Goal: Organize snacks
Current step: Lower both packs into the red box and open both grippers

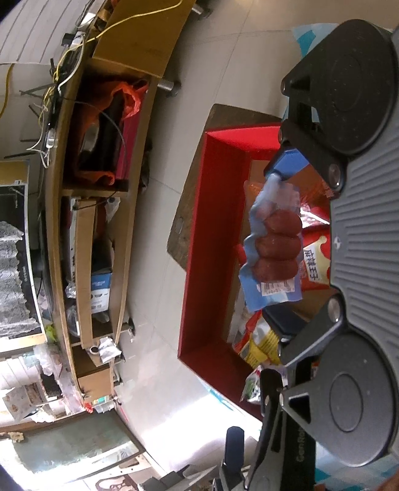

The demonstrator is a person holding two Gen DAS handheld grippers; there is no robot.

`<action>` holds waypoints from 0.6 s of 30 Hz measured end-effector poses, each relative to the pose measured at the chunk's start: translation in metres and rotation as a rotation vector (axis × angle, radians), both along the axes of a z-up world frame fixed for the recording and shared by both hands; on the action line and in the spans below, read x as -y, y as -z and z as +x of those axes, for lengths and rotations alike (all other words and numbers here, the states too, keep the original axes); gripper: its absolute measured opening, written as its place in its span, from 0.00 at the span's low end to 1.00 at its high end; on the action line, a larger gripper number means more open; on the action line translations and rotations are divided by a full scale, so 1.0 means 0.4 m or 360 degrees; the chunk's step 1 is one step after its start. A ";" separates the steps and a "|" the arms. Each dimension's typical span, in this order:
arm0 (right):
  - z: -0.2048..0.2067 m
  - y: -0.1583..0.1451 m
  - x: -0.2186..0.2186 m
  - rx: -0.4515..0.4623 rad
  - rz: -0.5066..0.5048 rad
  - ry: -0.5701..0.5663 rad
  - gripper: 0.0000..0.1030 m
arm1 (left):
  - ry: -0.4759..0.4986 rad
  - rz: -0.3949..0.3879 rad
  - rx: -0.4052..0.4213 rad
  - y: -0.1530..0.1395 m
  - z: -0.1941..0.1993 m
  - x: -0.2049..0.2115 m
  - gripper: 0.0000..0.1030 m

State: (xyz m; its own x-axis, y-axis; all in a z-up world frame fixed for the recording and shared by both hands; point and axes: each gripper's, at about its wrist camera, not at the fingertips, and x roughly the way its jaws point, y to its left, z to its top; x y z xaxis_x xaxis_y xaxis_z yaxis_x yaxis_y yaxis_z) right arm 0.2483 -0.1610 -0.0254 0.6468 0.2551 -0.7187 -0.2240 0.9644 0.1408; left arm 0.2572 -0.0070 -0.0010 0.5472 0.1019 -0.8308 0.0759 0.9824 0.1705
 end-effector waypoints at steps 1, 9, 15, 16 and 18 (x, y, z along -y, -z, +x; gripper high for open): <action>0.000 -0.004 0.000 0.0005 0.0008 -0.0002 0.84 | -0.0007 -0.0006 0.0003 -0.003 0.000 -0.004 0.85; -0.011 -0.037 0.009 0.0058 0.0030 0.0030 0.86 | -0.0006 -0.0028 0.0007 -0.014 -0.009 -0.010 0.86; -0.033 -0.062 0.016 0.0074 0.0030 0.0041 0.86 | -0.0002 -0.0039 0.0014 -0.026 -0.027 -0.012 0.86; -0.040 -0.066 0.014 0.0080 0.0026 0.0037 0.86 | 0.0000 -0.0040 0.0014 -0.028 -0.031 -0.011 0.86; -0.051 -0.072 0.008 0.0077 0.0018 0.0024 0.86 | 0.0011 -0.0034 0.0017 -0.030 -0.040 -0.005 0.86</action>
State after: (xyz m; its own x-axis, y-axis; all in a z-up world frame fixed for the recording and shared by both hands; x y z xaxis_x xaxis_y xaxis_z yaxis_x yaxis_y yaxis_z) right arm 0.2279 -0.1641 0.0032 0.6846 0.2529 -0.6836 -0.2163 0.9661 0.1408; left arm 0.2413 -0.0051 0.0111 0.5565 0.0802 -0.8270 0.0811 0.9853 0.1501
